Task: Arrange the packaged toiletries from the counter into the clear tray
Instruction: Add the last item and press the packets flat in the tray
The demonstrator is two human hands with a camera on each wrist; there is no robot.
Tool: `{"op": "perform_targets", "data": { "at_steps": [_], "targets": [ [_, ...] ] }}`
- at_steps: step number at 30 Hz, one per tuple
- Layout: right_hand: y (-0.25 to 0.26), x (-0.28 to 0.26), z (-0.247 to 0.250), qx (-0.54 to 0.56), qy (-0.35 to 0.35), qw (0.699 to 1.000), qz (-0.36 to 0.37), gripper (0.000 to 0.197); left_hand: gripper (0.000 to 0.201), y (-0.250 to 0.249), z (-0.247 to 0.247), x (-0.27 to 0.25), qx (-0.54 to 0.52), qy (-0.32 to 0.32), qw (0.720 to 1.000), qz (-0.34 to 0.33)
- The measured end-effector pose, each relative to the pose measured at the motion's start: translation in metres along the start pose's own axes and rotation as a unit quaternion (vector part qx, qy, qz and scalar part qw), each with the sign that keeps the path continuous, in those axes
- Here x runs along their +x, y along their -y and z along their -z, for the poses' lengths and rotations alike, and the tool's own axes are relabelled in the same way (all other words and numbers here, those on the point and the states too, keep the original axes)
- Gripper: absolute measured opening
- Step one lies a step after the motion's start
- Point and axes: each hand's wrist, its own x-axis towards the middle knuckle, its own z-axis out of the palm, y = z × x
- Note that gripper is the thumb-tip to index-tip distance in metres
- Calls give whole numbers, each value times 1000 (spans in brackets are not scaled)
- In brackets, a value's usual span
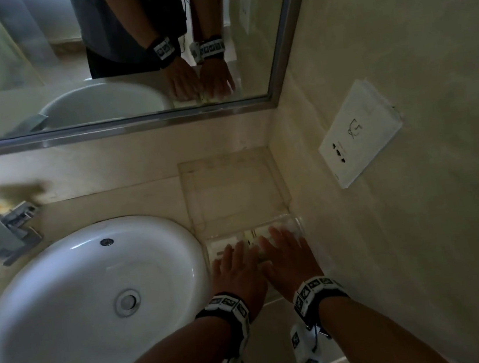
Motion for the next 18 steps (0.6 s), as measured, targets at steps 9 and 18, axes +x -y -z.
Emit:
{"op": "perform_targets", "data": {
  "at_steps": [9, 18],
  "targets": [
    [-9, 6, -15, 44, -31, 998, 26, 57, 67, 1, -23, 10, 22, -15, 1000, -14],
    [-9, 16, -9, 44, -67, 997, 8, 61, 70, 18, -10, 27, 52, -3, 999, -3]
  ]
}}
